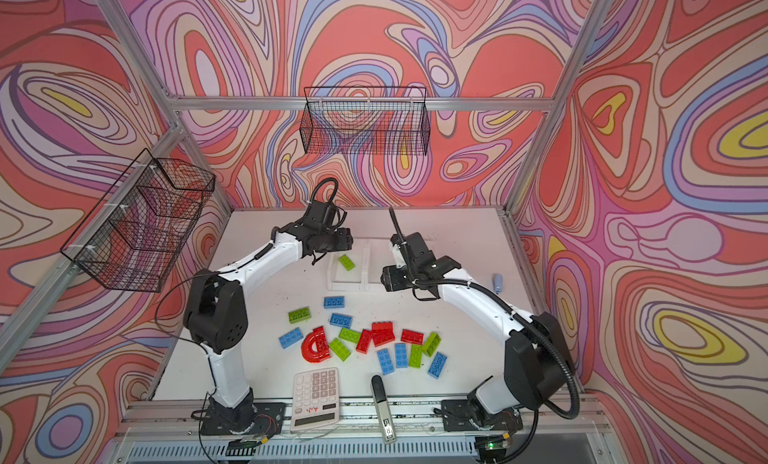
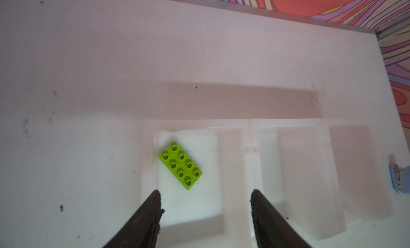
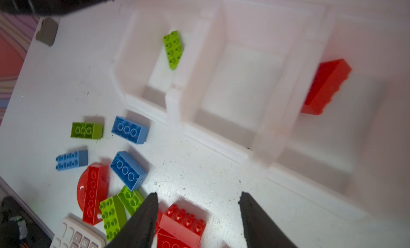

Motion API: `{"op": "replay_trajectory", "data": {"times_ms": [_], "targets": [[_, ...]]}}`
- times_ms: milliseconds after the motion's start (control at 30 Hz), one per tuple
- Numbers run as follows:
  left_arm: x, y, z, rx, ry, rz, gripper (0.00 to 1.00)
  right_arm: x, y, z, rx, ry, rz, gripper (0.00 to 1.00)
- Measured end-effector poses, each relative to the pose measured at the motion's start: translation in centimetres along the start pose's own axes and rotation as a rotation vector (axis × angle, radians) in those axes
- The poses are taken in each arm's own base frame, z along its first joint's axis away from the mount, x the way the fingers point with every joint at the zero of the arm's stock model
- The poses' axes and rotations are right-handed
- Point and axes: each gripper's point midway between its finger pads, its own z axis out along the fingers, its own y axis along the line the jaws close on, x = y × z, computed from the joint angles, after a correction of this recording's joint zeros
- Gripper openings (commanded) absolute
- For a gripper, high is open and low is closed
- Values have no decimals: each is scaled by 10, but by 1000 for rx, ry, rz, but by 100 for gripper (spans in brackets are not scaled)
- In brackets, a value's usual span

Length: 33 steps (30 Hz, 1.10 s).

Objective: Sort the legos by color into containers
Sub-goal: 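Grasp a blue brick with the right gripper while the left gripper withdraws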

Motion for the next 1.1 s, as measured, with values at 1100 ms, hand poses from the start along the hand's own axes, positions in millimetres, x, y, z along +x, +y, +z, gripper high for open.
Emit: {"op": "replay_trajectory", "data": {"times_ms": [1100], "targets": [[85,174,-110,-162,-48,-331,67,87,104,137,-72,337,-510,65]]}}
